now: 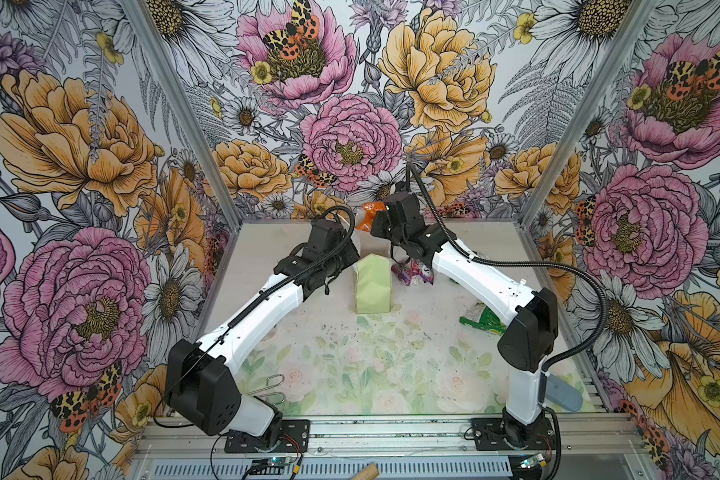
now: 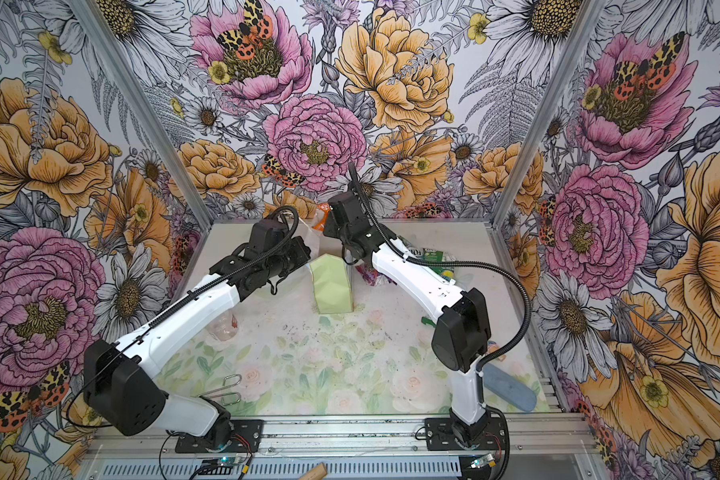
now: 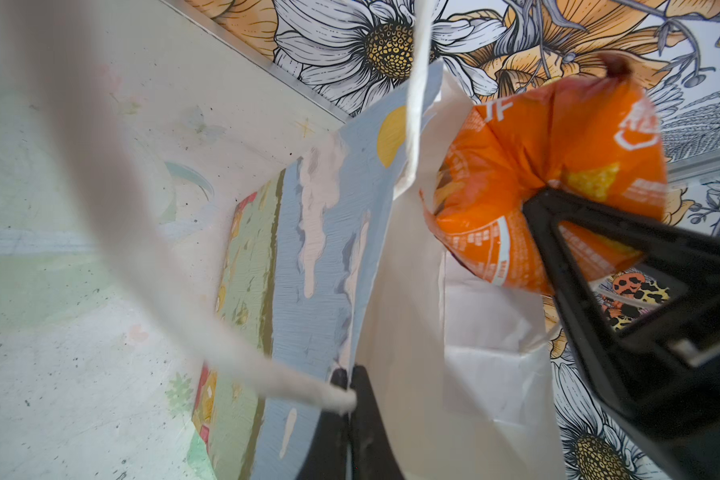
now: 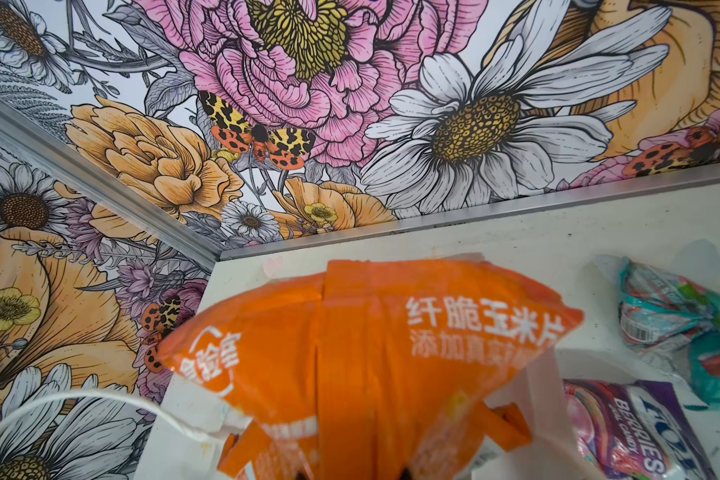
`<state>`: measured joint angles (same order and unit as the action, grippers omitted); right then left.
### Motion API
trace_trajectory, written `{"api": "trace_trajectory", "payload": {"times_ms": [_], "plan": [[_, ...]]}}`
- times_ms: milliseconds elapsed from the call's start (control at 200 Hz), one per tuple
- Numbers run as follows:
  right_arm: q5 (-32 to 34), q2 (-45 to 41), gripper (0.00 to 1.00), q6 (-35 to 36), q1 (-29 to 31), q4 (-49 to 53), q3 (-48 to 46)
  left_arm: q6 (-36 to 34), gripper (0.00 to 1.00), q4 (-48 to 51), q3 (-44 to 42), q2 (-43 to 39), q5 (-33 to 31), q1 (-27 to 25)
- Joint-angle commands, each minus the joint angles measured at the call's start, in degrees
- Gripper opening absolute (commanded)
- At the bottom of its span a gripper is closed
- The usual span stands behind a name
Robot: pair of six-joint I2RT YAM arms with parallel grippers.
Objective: Place the snacks into the paper bag
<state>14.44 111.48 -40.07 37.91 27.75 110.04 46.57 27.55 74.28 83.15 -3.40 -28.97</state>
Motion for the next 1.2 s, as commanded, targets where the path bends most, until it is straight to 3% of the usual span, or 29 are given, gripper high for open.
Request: {"api": "trace_trajectory", "payload": {"times_ms": [0, 370, 580, 741, 851, 1191], "plan": [[2.4, 1.9, 0.0, -0.6, 0.5, -0.7, 1.7, -0.4, 0.0, 0.3, 1.1, 0.1, 0.8, 0.4], [3.2, 3.3, 0.01, -0.2, 0.8, -2.0, 1.7, -0.4, 0.0, 0.3, 1.2, 0.2, 1.0, 0.8], [3.3, 3.1, 0.15, -0.1, 0.9, -2.0, 1.7, -0.5, 0.0, 0.3, 1.5, 0.3, 1.0, 0.8], [3.6, 2.9, 0.2, 0.0, 0.9, -2.0, 1.5, -0.7, 0.0, 0.4, 1.8, 0.4, 1.1, 0.8], [3.8, 2.7, 0.19, 0.2, 0.9, -2.0, 1.3, -0.9, 0.0, 0.3, 2.2, 0.6, 1.1, 0.8], [6.2, 2.5, 0.03, 1.2, 1.5, -2.0, 1.1, -1.1, 0.0, 0.3, 3.1, 1.3, 1.7, 0.7]]}}
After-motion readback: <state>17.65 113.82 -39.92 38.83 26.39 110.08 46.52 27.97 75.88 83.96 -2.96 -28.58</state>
